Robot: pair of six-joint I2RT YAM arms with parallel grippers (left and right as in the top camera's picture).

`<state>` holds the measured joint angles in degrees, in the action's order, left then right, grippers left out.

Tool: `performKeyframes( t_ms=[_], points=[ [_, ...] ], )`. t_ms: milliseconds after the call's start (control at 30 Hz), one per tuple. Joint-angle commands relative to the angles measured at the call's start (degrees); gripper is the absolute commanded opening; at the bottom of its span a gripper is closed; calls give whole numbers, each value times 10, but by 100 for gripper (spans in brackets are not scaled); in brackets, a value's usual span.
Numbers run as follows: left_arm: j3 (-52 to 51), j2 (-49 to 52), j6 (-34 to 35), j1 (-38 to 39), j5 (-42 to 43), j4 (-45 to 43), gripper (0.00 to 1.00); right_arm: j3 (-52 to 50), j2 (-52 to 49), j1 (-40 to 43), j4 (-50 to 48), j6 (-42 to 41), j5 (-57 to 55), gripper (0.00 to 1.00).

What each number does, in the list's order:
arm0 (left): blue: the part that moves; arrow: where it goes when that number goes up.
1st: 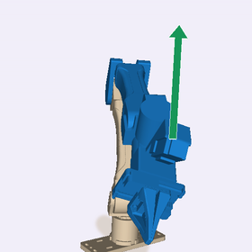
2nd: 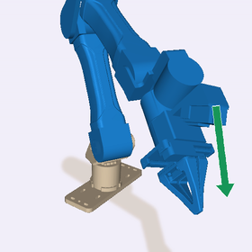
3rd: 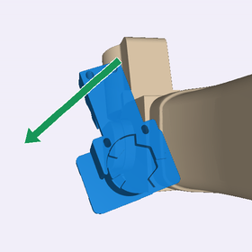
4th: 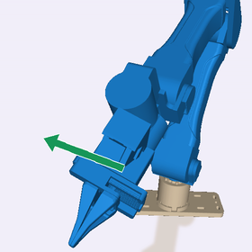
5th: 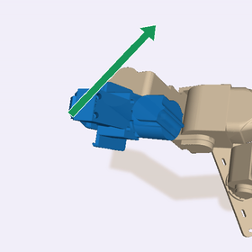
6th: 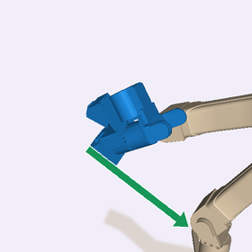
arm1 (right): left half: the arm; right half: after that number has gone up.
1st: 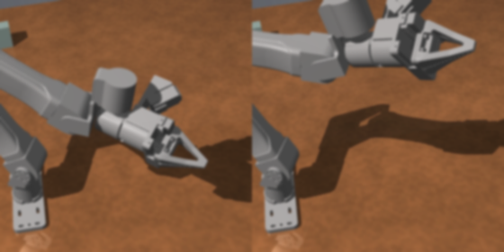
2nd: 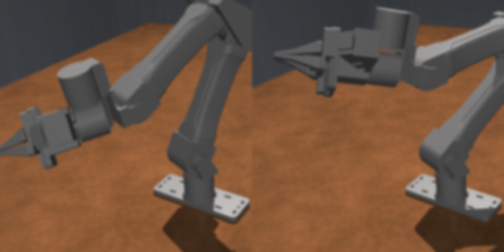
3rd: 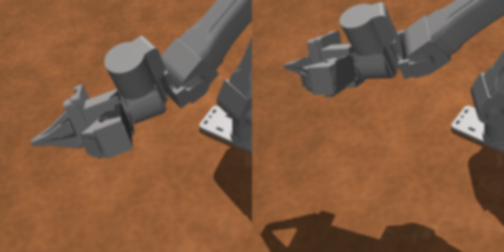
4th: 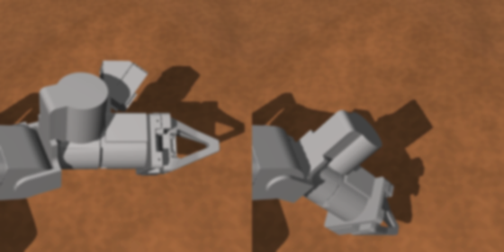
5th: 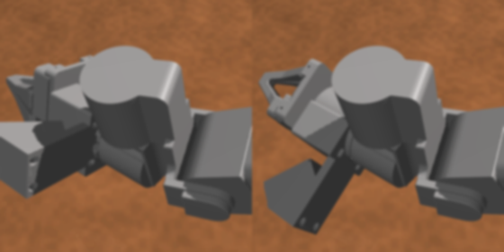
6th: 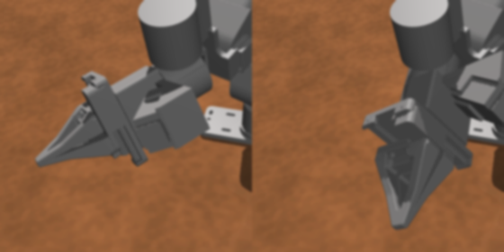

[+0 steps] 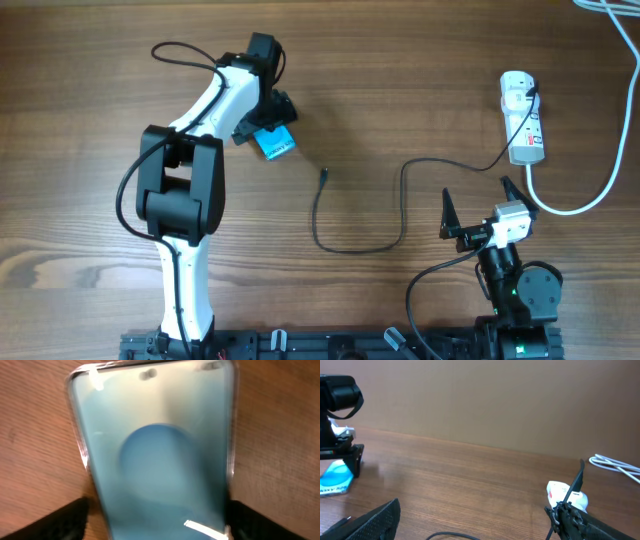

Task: Plug charger to phone and switch on socket
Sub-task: 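Hold the phone upright with the left gripper near table center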

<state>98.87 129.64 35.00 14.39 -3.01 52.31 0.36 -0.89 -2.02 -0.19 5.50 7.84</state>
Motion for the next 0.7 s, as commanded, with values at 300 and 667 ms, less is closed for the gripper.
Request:
performKeyframes(
  t_ms=[300,667],
  points=[
    [-15,17,2,35,17,65,79,-1,6,3,-2,5,-3,100],
    [-15,17,-24,116,-14,90,99,-1,6,3,-2,5,-3,100]
  ],
)
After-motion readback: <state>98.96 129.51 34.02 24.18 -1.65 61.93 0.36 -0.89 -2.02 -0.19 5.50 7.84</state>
